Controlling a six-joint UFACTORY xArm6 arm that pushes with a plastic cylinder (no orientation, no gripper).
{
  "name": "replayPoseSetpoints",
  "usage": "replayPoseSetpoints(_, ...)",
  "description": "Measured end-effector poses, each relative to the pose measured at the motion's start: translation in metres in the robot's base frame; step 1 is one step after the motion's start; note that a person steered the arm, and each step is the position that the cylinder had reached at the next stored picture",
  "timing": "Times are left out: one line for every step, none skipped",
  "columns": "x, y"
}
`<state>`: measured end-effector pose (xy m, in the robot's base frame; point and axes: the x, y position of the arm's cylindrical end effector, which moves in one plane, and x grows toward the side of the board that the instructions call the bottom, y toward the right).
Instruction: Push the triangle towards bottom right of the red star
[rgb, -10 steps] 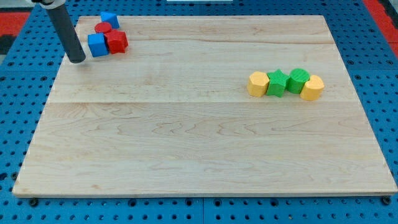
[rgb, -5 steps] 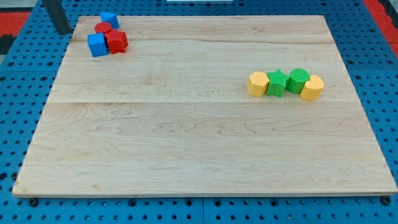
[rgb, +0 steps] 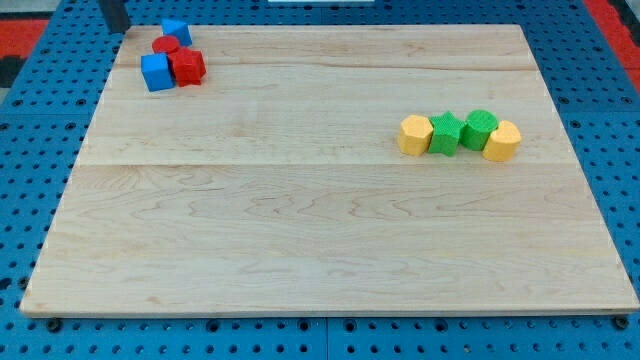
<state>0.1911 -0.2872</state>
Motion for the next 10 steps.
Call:
replayPoseSetpoints(0.000,0.015)
replayPoseSetpoints(0.000,0.063)
replayPoseSetpoints(0.000,0.110)
replayPoseSetpoints(0.000,0.119)
replayPoseSetpoints(0.001,0.119)
replayPoseSetpoints(0.015,0.119)
replayPoseSetpoints(0.037,0.119)
replayPoseSetpoints(0.057,0.119)
replayPoseSetpoints(0.080,0.120)
replayPoseSetpoints(0.111,0.120)
